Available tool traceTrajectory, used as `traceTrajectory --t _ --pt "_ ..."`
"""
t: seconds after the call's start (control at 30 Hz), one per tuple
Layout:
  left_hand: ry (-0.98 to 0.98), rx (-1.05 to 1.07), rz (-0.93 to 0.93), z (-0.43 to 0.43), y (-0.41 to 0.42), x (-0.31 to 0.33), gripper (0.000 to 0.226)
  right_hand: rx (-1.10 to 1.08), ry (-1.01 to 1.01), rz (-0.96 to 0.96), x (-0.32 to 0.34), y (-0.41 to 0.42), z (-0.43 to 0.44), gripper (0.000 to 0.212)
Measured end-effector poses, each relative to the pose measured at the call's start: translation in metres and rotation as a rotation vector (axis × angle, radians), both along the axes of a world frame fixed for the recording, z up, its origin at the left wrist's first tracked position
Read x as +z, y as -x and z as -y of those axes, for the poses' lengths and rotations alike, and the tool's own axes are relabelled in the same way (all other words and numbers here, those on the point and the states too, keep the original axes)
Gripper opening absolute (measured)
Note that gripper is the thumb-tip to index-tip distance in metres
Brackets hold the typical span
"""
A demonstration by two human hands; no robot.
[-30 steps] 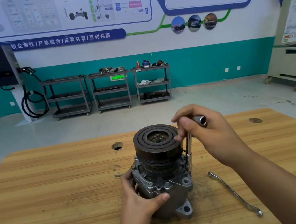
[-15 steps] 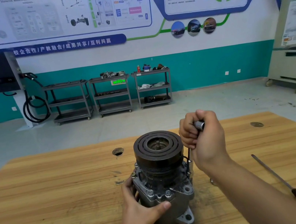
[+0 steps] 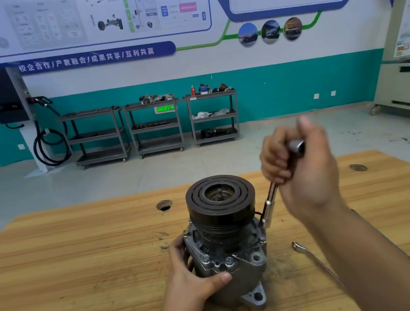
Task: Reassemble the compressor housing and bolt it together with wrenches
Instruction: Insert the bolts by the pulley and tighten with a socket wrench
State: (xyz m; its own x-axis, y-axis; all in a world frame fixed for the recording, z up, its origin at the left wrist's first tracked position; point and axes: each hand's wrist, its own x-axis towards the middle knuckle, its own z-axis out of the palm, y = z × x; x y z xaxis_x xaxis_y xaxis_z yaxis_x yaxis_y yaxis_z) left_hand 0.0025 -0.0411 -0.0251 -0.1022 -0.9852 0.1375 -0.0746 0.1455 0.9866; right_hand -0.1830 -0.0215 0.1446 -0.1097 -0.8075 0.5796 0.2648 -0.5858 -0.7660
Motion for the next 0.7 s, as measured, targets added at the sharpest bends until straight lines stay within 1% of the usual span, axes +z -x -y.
traceTrajectory --t 0.07,0.13,0.23,0.33,0.53,0.7 --pt "-0.021 -0.078 0.006 0.004 -0.006 0.006 0.115 0.137 0.049 0.043 0.017 0.016 0.002 0.052" --pt "-0.041 -0.159 0.021 0.008 -0.011 0.012 0.117 0.203 0.042 0.024 0.024 0.024 0.005 0.047" --pt "-0.045 -0.219 0.049 0.014 -0.017 0.021 0.116 0.17 -0.028 -0.063 0.012 0.025 0.012 0.039" --pt "-0.032 -0.238 0.06 0.017 -0.019 0.027 0.109 0.174 -0.087 -0.076 -0.007 0.021 0.019 0.034" --pt "-0.019 -0.234 0.032 0.009 -0.021 0.027 0.118 0.222 -0.121 -0.099 -0.015 0.021 0.027 0.035" --pt "-0.059 -0.26 0.063 0.005 -0.012 0.024 0.139 0.262 -0.13 -0.089 -0.015 0.017 0.03 0.037"
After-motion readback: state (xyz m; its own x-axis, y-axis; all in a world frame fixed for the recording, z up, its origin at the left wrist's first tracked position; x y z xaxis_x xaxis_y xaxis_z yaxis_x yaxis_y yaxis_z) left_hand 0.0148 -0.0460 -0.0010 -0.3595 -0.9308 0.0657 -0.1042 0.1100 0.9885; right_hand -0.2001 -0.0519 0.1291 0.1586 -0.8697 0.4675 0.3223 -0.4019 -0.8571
